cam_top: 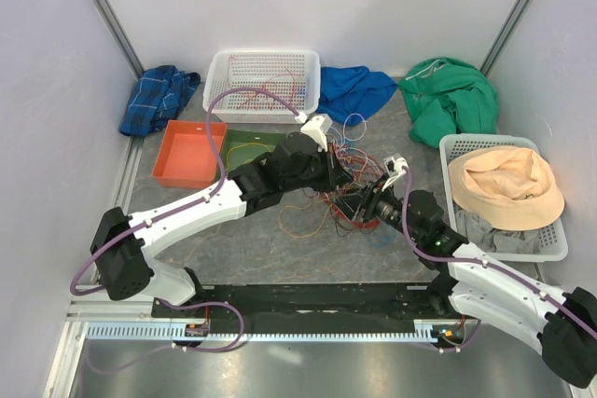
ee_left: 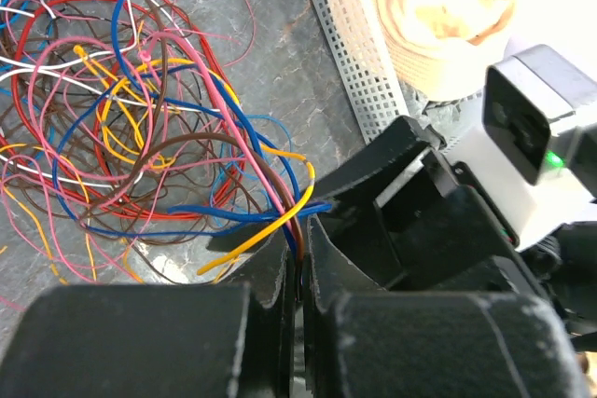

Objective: Untangle the cables

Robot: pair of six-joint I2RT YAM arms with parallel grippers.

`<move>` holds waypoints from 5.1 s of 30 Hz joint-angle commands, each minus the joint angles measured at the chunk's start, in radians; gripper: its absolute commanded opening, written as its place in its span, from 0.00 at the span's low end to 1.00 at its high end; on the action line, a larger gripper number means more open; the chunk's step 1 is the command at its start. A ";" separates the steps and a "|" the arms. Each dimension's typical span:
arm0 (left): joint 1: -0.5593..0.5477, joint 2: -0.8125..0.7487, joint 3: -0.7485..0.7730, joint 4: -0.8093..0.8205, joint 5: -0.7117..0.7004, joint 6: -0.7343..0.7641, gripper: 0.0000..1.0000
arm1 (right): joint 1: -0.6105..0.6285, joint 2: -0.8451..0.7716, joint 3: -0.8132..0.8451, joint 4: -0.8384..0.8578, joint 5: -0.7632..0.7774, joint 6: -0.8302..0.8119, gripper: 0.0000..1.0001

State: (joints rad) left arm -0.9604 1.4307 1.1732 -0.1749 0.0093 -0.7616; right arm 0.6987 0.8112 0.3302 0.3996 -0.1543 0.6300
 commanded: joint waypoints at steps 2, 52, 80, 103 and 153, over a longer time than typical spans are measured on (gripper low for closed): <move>0.002 -0.013 0.023 0.054 0.027 -0.042 0.02 | 0.007 0.028 -0.008 0.134 0.074 -0.021 0.50; 0.006 -0.221 -0.434 0.764 0.116 0.432 0.57 | 0.005 -0.121 0.629 -0.771 0.377 -0.093 0.00; 0.020 -0.300 0.176 0.091 -0.215 0.496 0.02 | 0.007 -0.254 0.543 -0.903 0.487 -0.135 0.81; 0.020 0.026 0.931 -0.089 -0.342 0.680 0.02 | 0.007 -0.184 0.346 -0.541 0.259 -0.128 0.79; 0.621 0.697 1.206 0.291 -0.295 0.447 0.02 | 0.007 0.003 0.248 -0.337 0.248 -0.052 0.78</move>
State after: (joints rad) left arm -0.3676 2.0933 2.3978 -0.0097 -0.2787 -0.2539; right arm 0.7048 0.8028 0.6064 0.0147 0.0914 0.5716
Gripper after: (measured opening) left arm 0.026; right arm 0.782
